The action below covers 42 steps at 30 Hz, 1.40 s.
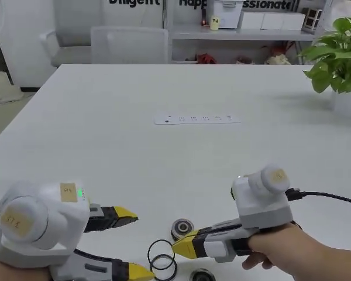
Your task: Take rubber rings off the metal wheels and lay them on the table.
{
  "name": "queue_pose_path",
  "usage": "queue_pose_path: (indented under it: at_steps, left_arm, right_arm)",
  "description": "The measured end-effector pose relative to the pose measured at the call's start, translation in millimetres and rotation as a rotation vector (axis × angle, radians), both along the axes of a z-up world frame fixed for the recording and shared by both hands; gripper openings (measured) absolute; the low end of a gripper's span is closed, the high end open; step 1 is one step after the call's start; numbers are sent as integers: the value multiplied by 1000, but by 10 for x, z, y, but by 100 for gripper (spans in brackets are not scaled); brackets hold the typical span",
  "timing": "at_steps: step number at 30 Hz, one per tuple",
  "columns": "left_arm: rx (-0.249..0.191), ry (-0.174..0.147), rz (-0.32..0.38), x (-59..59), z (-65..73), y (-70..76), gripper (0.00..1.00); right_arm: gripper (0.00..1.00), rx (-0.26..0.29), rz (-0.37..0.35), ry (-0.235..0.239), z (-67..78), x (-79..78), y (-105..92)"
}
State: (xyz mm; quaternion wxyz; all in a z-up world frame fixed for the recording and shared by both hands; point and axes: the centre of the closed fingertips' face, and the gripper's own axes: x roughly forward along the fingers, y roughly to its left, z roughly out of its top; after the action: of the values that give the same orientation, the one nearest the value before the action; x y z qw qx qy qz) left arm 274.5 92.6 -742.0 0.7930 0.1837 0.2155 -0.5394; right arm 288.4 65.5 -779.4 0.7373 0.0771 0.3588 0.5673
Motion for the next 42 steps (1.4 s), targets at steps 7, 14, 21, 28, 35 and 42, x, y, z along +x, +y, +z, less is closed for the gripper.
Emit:
queue_pose_path:
  at_steps: [7,14,21,28,35,42]
  left_arm:
    - [10,-1,1,-16,-20,37,57]
    - [19,12,7,-26,-70,61,57]
    - [22,16,10,-38,-87,59,56]
    - [25,18,16,-34,-97,77,56]
    - [26,19,19,-23,-88,83,55]
    - [29,18,20,10,-85,76,55]
  right_arm:
    - [0,-28,25,14,-100,-61,14]
    - [0,-57,20,26,-190,-58,-26]
    - [0,-71,14,19,-222,-45,-43]
    - [3,-73,5,5,-207,-16,-53]
    - [5,-61,-6,-2,-166,31,-80]
    - [6,-42,-23,-21,-91,99,-126]
